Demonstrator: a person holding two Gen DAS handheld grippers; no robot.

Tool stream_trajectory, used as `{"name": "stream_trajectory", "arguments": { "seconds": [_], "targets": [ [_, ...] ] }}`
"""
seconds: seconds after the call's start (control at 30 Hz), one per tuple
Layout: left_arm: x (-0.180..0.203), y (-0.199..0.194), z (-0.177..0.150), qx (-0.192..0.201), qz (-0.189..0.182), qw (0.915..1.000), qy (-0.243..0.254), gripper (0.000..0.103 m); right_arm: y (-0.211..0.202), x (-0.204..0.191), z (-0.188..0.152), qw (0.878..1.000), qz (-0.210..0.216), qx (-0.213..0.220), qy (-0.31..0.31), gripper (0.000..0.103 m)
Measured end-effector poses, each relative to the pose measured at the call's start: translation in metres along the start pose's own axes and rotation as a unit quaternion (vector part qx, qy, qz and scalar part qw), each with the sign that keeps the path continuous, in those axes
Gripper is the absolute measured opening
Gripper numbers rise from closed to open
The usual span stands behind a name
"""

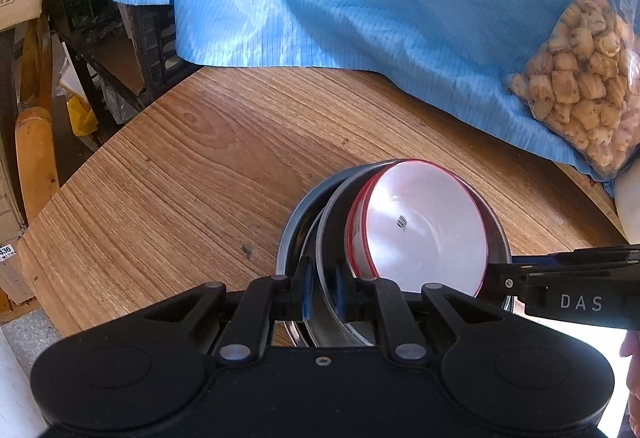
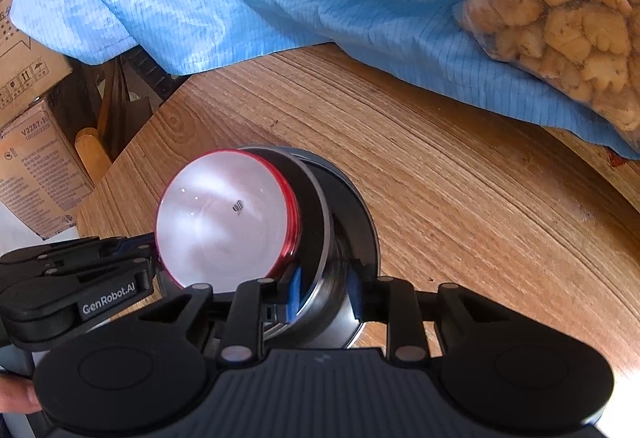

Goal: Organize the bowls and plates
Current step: 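Lift the bowl stack and carry it onto the stacked steel plates, then lower the bowl stack onto the plates and open both grippers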

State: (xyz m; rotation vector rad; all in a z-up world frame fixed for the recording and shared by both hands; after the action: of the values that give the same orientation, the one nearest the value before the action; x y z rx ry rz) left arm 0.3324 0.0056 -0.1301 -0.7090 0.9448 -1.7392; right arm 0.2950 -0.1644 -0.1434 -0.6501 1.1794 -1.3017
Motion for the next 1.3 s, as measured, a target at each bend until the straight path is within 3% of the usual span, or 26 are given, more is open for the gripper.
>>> {"name": "stream_trajectory", "arguments": {
  "seconds": [0.23,0.33,0.53,0.7,0.93,1.2,1.3],
  "targets": [
    [0.001,-0.002,-0.001,0.0,0.009,0.9999,0.005,0.014,-0.004,0.002,-0.002,1.0,0.002,0.006,0.004,0.037],
    [0.004,-0.003,0.0,-0.005,0.027,0.9996,0.009,0.021,-0.007,0.004,-0.003,1.0,0.003,0.014,0.013,0.039],
    [0.009,-0.004,-0.001,-0.01,0.041,0.9989,0.021,0.024,-0.008,0.005,-0.005,1.0,0.006,0.017,0.019,0.04],
    [0.006,-0.007,-0.004,-0.013,0.055,0.9984,0.01,0.038,-0.013,0.007,-0.006,0.999,0.01,0.023,0.027,0.042],
    [0.007,-0.011,-0.007,-0.013,0.053,0.9985,0.006,0.042,-0.017,0.008,-0.007,0.999,0.011,0.032,0.033,0.047],
    [-0.002,-0.02,-0.012,-0.006,0.061,0.9977,-0.03,0.068,-0.027,0.007,-0.013,0.998,-0.006,0.065,0.019,0.051],
    [-0.005,-0.024,-0.014,0.0,0.066,0.9969,-0.043,0.074,-0.03,0.008,-0.014,0.997,-0.009,0.074,0.02,0.054]
  ]
}}
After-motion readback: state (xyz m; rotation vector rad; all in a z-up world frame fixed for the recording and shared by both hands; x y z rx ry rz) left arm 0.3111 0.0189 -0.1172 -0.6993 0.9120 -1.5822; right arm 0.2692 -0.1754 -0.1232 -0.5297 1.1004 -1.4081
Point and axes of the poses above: each gripper's, at about its wrist camera, not at the fingertips, and y roughly the way its jaws point, x to its right, z to its top, the point moved 6 cm from there along y, roughly the way its jaws point, and after that the axes turned 15 degrees about y, right-handed, at the moved point
